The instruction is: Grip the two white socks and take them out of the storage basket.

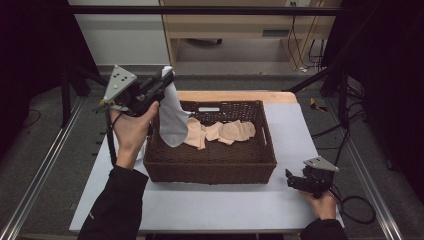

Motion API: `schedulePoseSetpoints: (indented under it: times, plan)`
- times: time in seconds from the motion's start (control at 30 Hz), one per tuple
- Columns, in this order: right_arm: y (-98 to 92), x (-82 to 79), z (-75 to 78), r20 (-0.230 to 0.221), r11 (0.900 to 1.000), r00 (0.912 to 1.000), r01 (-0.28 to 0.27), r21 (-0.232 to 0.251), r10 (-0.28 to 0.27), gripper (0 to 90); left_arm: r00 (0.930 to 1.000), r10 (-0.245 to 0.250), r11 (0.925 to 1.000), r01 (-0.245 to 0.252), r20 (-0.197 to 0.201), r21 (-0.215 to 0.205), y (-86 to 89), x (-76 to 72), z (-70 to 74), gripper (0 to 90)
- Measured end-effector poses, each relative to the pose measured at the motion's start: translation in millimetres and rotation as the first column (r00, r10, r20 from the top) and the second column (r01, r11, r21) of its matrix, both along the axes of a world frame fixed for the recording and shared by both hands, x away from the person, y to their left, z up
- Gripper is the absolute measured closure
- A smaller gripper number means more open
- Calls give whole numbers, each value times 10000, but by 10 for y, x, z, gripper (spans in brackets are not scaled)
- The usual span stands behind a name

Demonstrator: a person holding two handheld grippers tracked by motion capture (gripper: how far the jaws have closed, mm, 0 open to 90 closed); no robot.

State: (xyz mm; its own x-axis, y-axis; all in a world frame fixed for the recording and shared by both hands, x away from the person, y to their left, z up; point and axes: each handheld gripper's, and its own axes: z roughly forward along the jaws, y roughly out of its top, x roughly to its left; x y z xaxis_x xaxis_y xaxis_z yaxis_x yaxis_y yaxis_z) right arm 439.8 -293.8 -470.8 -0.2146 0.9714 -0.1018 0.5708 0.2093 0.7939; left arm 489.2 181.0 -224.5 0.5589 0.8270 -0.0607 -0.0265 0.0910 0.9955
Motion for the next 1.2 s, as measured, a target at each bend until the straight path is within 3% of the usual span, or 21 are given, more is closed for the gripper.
schedulePoseSetpoints:
  times: [0.3,0.73,0.97,1.2]
  plan:
    - [0,-3,1,2,10000,10000,19,21,-19,90,9977,553,9984,-549,403,-100,351,-194,247,777]
    - [-2,-9,1,23,10000,10000,31,-26,-31,90,9888,1429,9893,-1440,434,249,864,-431,367,777]
    - [-1,-14,1,20,10000,10000,53,-19,-52,90,9858,1678,9856,-1678,16,225,1117,-444,172,777]
    - [-3,-15,1,25,10000,10000,56,-28,-56,90,9806,1805,9835,-1790,-760,256,1307,-422,-250,776]
